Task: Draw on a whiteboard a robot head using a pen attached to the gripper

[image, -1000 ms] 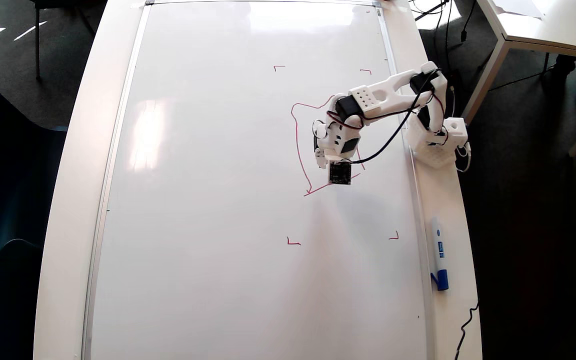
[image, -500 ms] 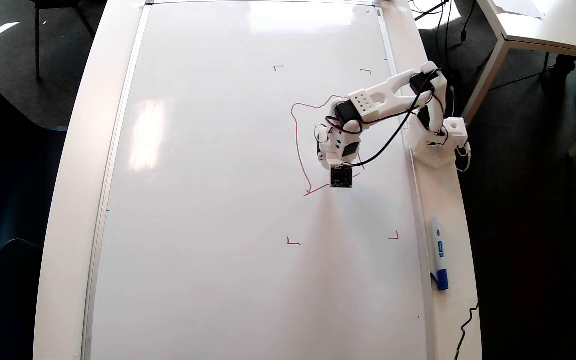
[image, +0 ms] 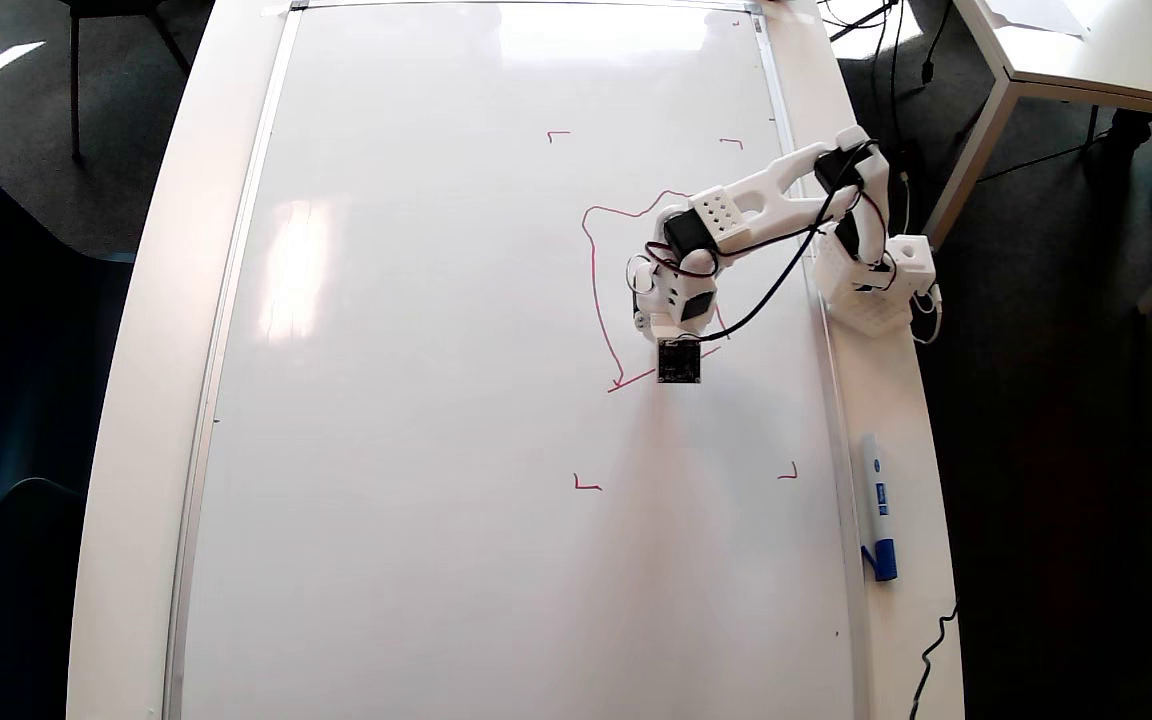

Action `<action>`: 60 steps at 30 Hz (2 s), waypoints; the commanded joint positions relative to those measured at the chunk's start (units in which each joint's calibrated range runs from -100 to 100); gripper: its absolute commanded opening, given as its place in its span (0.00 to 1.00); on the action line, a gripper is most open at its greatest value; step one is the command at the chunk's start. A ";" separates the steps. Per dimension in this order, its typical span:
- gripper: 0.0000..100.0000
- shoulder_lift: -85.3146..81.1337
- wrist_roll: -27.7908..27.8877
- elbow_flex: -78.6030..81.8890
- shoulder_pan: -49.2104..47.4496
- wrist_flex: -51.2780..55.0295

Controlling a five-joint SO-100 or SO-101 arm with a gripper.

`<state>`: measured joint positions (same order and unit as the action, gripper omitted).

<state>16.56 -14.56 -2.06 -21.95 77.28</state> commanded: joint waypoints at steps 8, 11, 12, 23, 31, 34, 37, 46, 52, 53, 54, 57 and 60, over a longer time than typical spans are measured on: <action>0.01 2.94 -0.24 -0.53 0.18 -0.30; 0.01 2.85 -0.19 0.38 0.25 0.65; 0.01 2.77 -0.19 0.83 0.47 0.65; 0.01 -3.19 -0.24 10.00 0.69 0.48; 0.01 -2.60 0.03 10.18 5.11 -0.13; 0.01 -2.51 0.13 10.00 6.37 -0.30; 0.01 -2.51 0.13 9.55 6.07 -0.30; 0.01 -2.35 0.24 9.45 5.41 -5.95; 0.01 -2.35 -0.08 9.36 2.54 -6.39; 0.01 -2.35 -0.19 9.36 1.50 -6.39; 0.01 -2.35 -0.19 9.36 1.06 -6.39; 0.01 -2.35 -0.24 9.45 -0.34 -6.39; 0.01 -2.35 -0.24 9.45 -1.52 -6.39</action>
<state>13.93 -14.56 7.17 -21.87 71.37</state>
